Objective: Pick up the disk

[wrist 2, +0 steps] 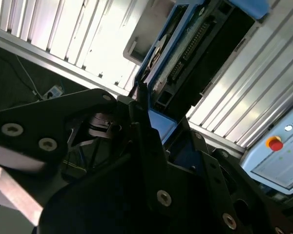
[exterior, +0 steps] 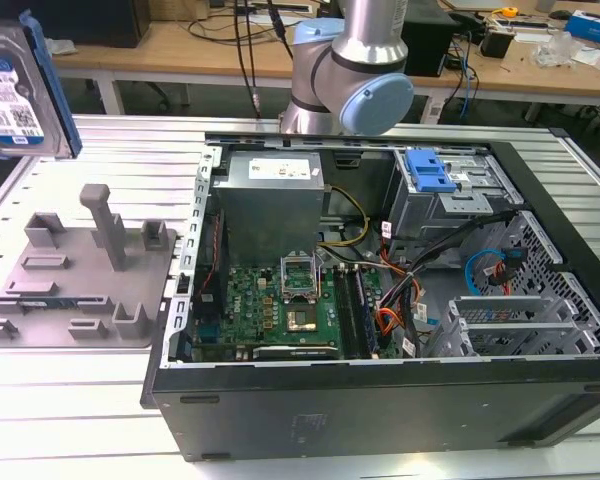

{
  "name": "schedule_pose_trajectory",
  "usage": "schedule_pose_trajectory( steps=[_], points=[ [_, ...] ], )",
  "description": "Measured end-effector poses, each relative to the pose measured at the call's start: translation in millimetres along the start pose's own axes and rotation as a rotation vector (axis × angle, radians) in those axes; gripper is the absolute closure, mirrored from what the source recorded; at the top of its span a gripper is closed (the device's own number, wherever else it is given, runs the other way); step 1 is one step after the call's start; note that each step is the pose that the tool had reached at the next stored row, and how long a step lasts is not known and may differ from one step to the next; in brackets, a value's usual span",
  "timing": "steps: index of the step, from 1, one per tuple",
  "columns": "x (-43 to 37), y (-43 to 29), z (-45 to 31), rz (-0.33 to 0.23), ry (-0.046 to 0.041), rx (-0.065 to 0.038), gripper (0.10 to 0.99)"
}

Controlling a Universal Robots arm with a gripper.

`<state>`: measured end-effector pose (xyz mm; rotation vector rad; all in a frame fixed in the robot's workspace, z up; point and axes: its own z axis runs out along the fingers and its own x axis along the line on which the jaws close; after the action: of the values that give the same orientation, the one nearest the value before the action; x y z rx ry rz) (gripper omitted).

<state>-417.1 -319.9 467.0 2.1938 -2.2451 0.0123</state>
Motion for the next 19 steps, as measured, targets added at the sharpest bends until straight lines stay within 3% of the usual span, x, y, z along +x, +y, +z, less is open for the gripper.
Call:
schedule_pose_trajectory(
  steps=[4,5,19],
  points=[
    [3.5,-0.1,-21.4,0.0,-0.0001,0.0,0.718],
    [4.8,-0.2,-29.8,0.0,-0.0004,0.0,0.718],
    [4.9,-0.2,-32.5,0.0,-0.0007,0.0,0.718]
  ],
)
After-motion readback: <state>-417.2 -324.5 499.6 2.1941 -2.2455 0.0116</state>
